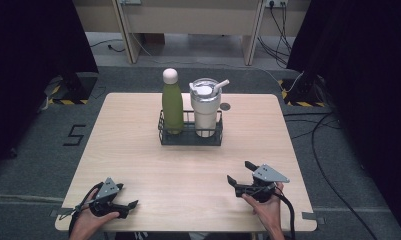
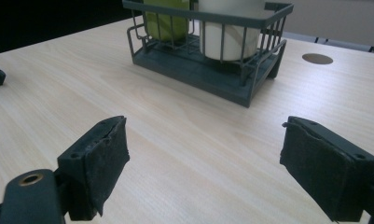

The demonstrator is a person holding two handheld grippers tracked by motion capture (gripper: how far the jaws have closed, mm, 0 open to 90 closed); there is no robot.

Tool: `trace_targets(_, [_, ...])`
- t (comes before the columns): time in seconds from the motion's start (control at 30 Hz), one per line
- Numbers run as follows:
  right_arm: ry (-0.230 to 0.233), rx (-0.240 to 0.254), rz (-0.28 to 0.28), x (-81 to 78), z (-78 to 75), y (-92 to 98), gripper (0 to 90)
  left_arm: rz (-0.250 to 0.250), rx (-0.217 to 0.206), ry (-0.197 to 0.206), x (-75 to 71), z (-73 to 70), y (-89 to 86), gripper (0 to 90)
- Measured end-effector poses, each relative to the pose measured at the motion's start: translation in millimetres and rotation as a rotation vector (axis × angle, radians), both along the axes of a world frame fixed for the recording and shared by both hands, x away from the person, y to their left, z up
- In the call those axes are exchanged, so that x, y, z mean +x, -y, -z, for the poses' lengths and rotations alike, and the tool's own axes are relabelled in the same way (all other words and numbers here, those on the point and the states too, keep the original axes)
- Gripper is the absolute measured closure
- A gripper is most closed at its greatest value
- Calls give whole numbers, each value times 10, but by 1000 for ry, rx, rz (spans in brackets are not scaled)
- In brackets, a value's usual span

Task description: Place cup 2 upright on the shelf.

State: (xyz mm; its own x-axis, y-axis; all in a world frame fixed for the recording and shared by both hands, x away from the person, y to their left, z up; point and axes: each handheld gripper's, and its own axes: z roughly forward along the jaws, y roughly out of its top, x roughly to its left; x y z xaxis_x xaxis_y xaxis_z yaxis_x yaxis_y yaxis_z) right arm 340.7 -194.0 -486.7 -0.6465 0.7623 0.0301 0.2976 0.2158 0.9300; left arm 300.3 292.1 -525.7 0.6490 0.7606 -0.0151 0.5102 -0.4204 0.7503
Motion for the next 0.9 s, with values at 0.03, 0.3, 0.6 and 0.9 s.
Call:
trace_targets(0.03, [0,0,0,0,0,0,149,0,0,0,0,0,0,136])
trace_targets(0.3, [-26,-30,-21,-49,34,-2,149,0,1,0,-1,0,-1,136])
trace_targets(0.6, [-80,-102,-21,-87,86,-7,150,0,1,0,-2,0,-1,136])
trace_targets(0.9, [-137,-167,-20,-81,156,-8,151,1,1,0,-2,0,-1,136])
